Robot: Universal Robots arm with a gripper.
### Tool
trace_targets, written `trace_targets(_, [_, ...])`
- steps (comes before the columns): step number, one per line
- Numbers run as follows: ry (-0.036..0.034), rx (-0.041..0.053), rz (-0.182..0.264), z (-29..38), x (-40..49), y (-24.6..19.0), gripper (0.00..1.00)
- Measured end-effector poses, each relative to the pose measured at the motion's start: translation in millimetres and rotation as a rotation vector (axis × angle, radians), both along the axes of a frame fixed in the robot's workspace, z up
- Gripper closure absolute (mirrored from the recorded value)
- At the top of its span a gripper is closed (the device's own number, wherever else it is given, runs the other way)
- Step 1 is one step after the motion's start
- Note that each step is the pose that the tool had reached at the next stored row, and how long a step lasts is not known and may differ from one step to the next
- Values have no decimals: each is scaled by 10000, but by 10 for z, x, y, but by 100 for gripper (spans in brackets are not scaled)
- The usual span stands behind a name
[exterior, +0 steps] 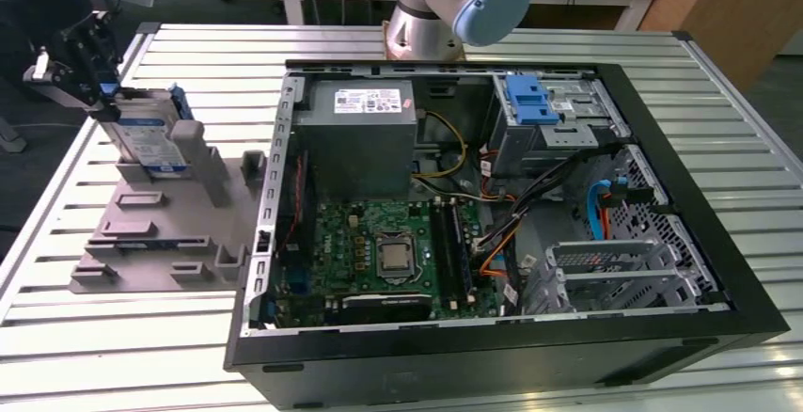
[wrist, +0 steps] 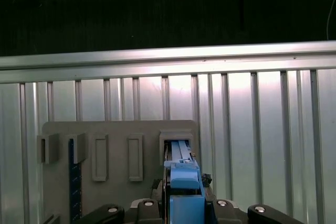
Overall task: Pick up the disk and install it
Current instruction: 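Pick up the disk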
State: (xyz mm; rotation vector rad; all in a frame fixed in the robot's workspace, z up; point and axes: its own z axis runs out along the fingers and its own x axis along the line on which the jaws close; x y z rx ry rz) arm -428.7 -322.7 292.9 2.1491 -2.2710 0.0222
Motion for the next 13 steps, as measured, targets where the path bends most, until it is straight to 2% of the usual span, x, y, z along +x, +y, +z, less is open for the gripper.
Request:
trace_targets(9, [-6, 3, 0, 3, 0, 0, 64])
trace_targets(13, [-4, 1, 0, 36, 0, 0, 64])
